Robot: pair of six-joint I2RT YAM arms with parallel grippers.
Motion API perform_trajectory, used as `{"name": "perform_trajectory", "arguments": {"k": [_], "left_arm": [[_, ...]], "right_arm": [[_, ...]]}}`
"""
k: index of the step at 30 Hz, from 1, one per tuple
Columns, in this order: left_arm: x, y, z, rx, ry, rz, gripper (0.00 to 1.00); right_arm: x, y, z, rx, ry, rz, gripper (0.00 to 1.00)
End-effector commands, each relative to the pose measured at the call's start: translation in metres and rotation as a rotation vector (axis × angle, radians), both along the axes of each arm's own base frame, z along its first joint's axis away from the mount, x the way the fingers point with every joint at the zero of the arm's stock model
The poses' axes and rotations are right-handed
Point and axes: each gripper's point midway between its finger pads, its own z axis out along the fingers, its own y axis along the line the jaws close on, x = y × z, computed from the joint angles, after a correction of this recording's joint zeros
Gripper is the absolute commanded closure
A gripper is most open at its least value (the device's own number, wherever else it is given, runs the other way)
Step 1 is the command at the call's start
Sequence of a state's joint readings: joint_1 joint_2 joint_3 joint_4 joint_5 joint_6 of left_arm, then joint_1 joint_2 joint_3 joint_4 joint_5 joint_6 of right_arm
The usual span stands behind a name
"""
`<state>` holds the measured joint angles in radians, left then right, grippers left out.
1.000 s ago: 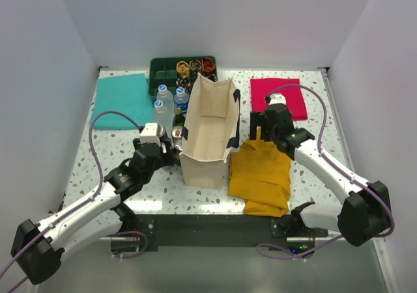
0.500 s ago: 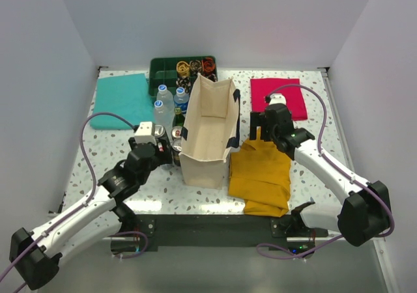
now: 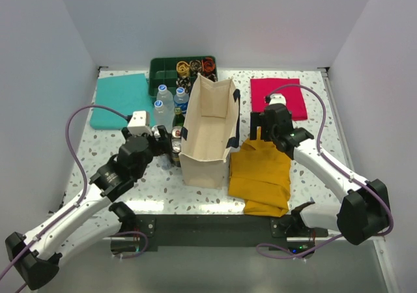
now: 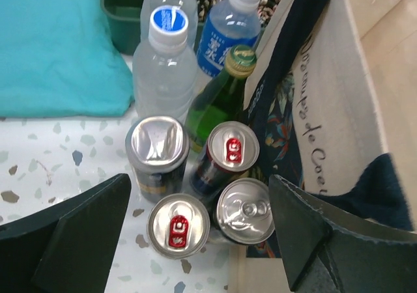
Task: Take the beverage out of the canvas bag
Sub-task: Place the drink at the center of the board, then reset both arms
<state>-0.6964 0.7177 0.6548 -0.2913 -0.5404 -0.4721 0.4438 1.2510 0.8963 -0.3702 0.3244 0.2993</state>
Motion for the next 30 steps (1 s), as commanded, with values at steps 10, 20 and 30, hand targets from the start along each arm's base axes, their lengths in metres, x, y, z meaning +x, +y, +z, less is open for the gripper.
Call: {"name": "perform_trajectory", "arguments": {"k": [10, 20, 30], "left_arm": [[0.032, -0.028, 0.101, 0.078, -0.237, -0.113, 0.0], [0.083, 0.022, 0.142, 0.109, -0.327, 0.016, 0.0], [0.116, 0.144, 0.096, 0.115, -0.283, 0.29, 0.0]], "right_arm": [[0.009, -0.004, 0.015, 0.003, -0.058, -0.038, 0.02], [0.009, -0.004, 0.016, 0.003, -0.058, -0.037, 0.02], [0.009, -0.006, 0.018, -0.001, -0.07, -0.041, 0.02]]}}
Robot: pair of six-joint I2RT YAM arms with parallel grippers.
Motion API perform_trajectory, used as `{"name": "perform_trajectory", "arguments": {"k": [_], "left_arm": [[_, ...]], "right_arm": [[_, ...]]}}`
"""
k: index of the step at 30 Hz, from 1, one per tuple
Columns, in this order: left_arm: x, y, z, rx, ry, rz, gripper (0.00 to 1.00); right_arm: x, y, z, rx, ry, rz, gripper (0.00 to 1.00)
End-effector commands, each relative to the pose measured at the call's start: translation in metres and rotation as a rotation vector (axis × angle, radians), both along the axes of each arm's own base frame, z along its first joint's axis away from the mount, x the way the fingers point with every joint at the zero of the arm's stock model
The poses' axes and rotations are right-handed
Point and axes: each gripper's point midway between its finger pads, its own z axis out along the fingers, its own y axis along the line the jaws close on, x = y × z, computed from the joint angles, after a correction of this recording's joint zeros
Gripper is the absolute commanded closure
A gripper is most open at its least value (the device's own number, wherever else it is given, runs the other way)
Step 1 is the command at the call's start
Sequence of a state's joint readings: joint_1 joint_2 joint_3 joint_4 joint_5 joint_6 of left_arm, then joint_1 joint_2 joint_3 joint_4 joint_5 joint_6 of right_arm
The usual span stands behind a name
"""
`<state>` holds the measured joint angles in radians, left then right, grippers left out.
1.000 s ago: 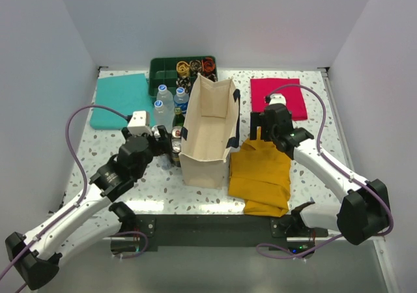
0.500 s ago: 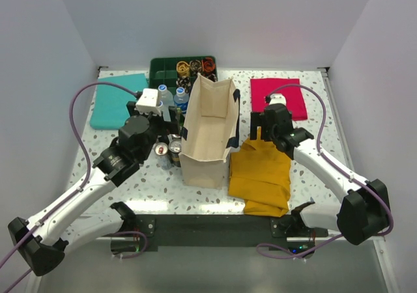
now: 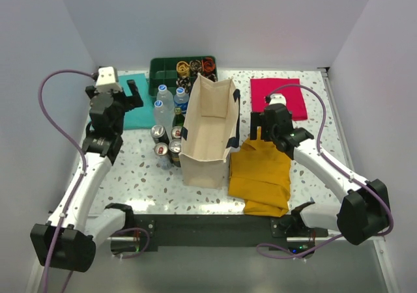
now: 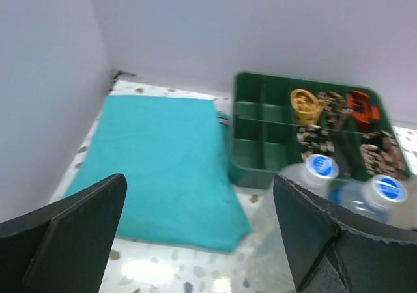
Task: Take the beverage out of the canvas bag
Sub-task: Reset both arms
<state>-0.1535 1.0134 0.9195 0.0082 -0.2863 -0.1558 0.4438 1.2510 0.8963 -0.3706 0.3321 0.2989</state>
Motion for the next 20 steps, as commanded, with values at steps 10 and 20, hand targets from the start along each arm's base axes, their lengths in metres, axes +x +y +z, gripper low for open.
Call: {"name": "perform_trajectory", "arguments": {"k": [10, 20], "left_arm": [[-0.013, 0.072, -0.07, -0.041, -0.023, 0.145, 0.0], [-0.033, 0.071, -0.116, -0.063, 0.009, 0.158, 0.0]], "right_arm": [[0.011, -0.009, 0.026, 0.008, -0.117, -0.057, 0.02], [0.004, -0.02, 0.039, 0.008, -0.169, -0.098, 0.02]]}}
